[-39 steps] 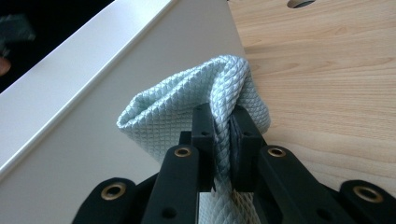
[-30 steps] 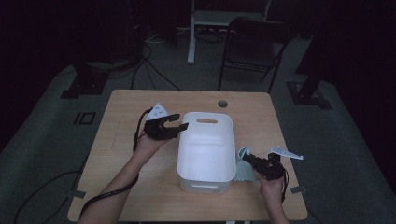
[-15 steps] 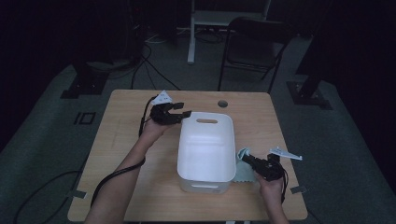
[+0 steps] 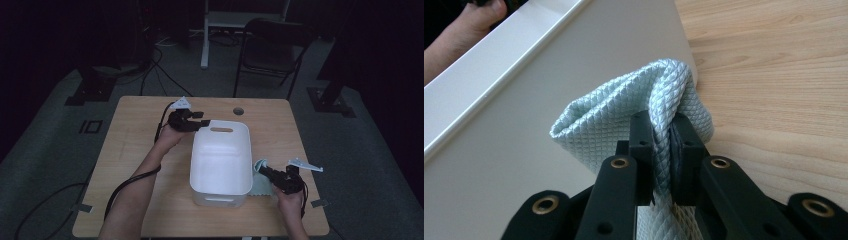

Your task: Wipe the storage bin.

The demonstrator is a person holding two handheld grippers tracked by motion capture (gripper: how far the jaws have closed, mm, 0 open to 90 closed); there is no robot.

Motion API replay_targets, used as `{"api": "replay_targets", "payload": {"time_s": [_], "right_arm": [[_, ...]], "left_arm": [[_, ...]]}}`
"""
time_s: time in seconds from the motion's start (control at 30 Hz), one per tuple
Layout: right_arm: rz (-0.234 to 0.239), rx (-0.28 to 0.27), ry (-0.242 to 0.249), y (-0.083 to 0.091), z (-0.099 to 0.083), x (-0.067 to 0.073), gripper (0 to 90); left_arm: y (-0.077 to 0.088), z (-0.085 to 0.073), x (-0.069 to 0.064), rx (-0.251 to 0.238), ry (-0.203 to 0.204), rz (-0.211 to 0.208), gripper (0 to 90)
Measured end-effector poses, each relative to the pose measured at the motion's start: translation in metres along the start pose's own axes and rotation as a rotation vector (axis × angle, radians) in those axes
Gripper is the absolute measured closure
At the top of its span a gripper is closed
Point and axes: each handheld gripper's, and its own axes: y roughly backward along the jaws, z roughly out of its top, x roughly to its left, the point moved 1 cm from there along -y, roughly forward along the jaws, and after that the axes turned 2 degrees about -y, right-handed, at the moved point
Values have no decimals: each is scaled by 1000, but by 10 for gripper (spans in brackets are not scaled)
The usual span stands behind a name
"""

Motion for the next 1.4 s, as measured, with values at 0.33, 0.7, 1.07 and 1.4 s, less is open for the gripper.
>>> {"api": "replay_targets", "payload": {"time_s": [0.33,0.7,1.07,1.4], "right_arm": [[0,-1,-5,0,0,-1,827],[0,-4,-10,2,0,-2,827],[-6,-10,-6,3,1,0,827],[-8,-7,-6,2,1,-1,827]], "left_arm": [[-8,-4,1,17,12,-43,680],[5,-9,0,25,-8,5,791],[43,-27,-1,14,54,108,807],[54,-32,4,2,58,86,772]]}}
